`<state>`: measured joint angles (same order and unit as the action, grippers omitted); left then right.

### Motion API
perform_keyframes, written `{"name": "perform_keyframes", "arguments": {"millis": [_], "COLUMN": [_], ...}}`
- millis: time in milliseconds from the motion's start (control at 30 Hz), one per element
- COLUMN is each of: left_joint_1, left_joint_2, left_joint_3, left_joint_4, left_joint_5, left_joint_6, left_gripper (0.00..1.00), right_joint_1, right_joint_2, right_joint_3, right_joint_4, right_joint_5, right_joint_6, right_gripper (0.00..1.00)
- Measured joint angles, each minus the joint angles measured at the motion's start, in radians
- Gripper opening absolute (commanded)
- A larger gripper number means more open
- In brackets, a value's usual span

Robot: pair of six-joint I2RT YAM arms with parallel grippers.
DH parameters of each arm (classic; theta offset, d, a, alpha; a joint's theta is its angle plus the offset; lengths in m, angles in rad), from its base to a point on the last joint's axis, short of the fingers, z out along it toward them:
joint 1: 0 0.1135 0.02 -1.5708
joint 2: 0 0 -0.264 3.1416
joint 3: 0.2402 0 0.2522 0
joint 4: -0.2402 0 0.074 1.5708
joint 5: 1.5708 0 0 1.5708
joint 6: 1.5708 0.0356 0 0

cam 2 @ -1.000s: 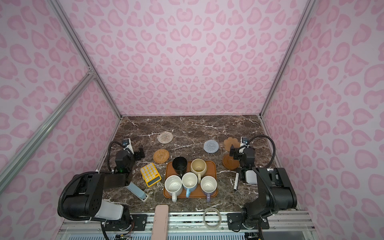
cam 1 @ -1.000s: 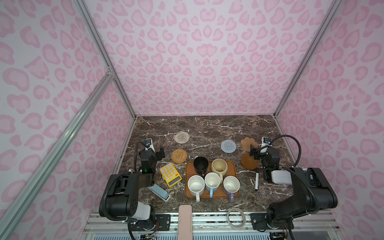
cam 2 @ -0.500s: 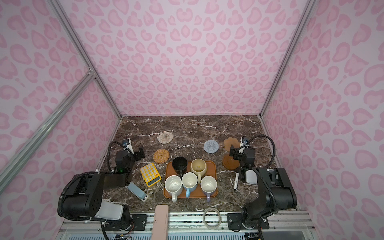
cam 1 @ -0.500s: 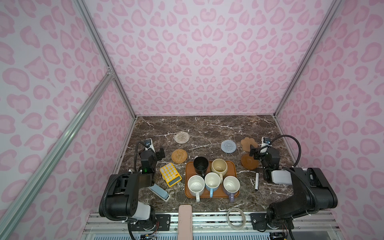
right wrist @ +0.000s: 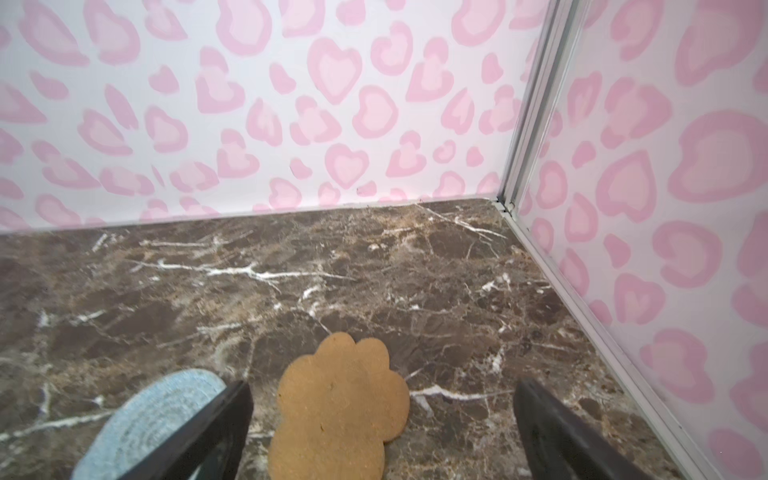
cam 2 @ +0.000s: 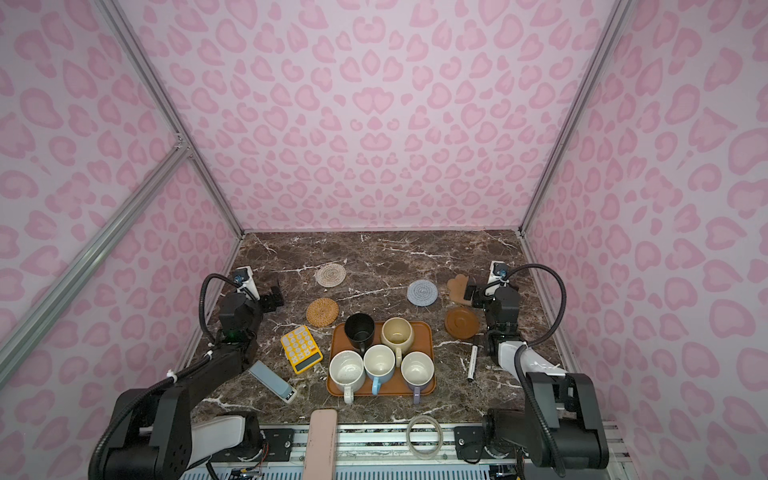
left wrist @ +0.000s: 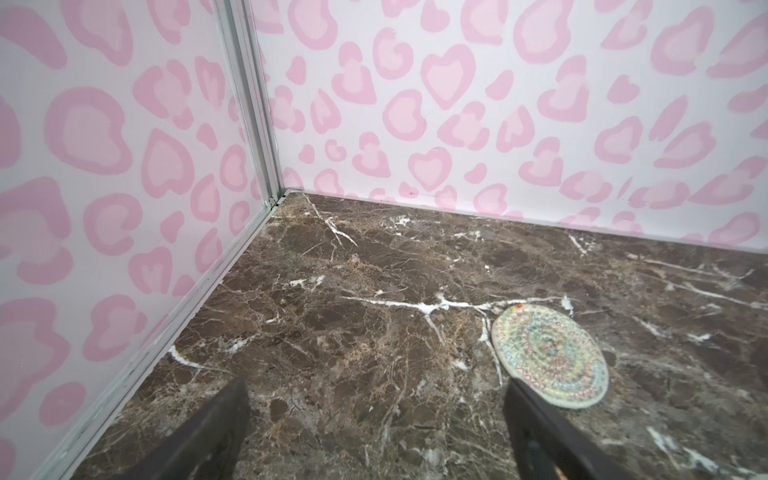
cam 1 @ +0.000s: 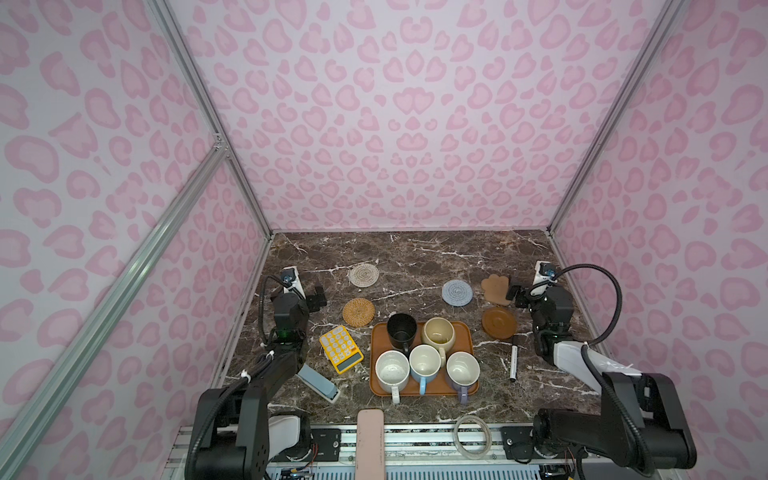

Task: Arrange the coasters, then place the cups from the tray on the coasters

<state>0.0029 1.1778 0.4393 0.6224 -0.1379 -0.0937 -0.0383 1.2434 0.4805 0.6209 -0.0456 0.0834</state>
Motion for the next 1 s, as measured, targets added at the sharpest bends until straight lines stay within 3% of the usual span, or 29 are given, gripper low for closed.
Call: {"name": "perform_keyframes", "arguments": {"millis": [167,367,500,633,733,1000], "left_joint_1": [0.0,-0.001,-0.036,-0.13,-0.191,-0.243], "left_joint_2": [-0.103,-0.089,0.003,0.134,0.232,0.527], "left_joint_3": [0.186,0.341,0.478,0.591,0.658,0.868], "left_joint_4": [-0.238,-0.453,-0.599,-0.735,-0.816,-0.977], "left_joint_5": [0.008,0.134,0.158,0.14,0.123,0.072], "left_joint_6": [-0.18,-0.32,-0.378,-0.392,-0.395,-0.409], "left_gripper": [0.97,0.97,0.97,0.99,0.97,1.0], "right_joint_1": [-0.001,0.041,0.173,0.3,0.378,0.551], "right_joint_2": [-0.067,-0.031,-0.006,0.074,0.143,0.277], "right_joint_3": [0.143,0.259,0.348,0.463,0.545,0.681], "right_joint_4": [-0.254,-0.48,-0.589,-0.687,-0.753,-0.855], "right_joint_5": [-0.012,-0.139,-0.138,-0.118,-0.111,-0.116], "right_joint_6": [0.122,0.179,0.166,0.142,0.137,0.114], "right_gripper": [1.0,0.99,0.98,0.95,1.0,1.0]}}
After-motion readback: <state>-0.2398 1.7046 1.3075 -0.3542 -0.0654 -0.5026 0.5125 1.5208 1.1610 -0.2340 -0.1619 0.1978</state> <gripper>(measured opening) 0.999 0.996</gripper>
